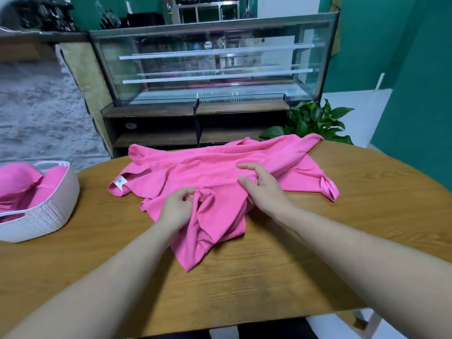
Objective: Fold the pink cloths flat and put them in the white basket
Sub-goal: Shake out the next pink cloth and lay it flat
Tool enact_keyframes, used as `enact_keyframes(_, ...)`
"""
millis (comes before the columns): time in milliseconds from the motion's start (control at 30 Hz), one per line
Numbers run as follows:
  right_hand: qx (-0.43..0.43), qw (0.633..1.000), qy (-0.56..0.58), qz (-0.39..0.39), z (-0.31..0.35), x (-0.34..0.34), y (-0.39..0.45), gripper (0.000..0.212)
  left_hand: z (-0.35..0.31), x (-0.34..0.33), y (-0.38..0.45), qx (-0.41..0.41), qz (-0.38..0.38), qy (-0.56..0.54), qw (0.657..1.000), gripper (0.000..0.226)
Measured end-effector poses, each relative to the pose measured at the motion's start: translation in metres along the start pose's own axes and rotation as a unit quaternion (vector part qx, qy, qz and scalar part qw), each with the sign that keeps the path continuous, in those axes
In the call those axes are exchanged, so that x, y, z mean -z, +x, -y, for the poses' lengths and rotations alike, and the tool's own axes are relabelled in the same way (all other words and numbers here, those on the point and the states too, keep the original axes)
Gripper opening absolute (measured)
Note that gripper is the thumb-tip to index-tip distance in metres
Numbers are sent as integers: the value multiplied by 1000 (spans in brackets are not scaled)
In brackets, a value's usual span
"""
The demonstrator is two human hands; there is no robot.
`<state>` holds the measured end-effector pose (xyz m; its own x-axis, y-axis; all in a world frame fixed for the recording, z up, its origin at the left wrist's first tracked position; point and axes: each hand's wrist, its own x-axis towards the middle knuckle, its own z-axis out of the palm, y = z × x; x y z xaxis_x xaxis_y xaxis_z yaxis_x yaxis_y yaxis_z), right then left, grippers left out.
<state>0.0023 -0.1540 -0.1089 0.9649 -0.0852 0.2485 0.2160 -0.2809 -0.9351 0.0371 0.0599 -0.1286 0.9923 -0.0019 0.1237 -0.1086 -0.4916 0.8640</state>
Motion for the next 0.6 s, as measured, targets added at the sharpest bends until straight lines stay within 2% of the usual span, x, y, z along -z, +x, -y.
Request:
enact_keyframes(67, -10, 1000, 20, 12, 5, 3, -1, 20, -6, 2, -3, 14, -40, -37, 998, 16)
enact_keyframes(100, -18, 1000, 17, 13, 10, 4, -2, 20, -12, 5, -8, -32, -59, -50, 997, 18)
enact_keyframes(167, -33, 999, 12, 17, 20, 7, -6, 23, -31, 12, -28, -200, -54, -31, 978, 26)
enact_keyframes(233, -36, 999, -2, 27, 26, 9, -7, 29, -47, 9, -42, -340, 15, 103, 935, 52)
enact_keyframes(267, -30, 999, -12, 31, 29, 10, -9, 32, -54, 4, -47, -354, 58, 175, 917, 68)
enact_keyframes(300, -21, 999, -23, 32, 34, 9, -13, 34, -59, 0, -52, -326, 98, 218, 915, 79)
enact_keyframes(333, -9, 999, -33, 33, 39, 9, -16, 35, -62, -4, -54, -286, 123, 239, 920, 81)
enact_keyframes(367, 7, 998, -48, 38, 44, 8, -21, 37, -63, -7, -56, -264, 128, 257, 921, 67)
enact_keyframes(433, 47, 994, -84, 55, 53, 8, -32, 40, -66, -7, -59, -275, 106, 279, 914, 23)
enact_keyframes(533, 63, 992, -86, 74, 66, 12, -47, 43, -63, 3, -58, -267, 114, 198, 936, 18)
enact_keyframes(600, 55, 993, -60, 90, 77, 17, -55, 45, -64, 13, -62, -272, 154, 134, 940, 28)
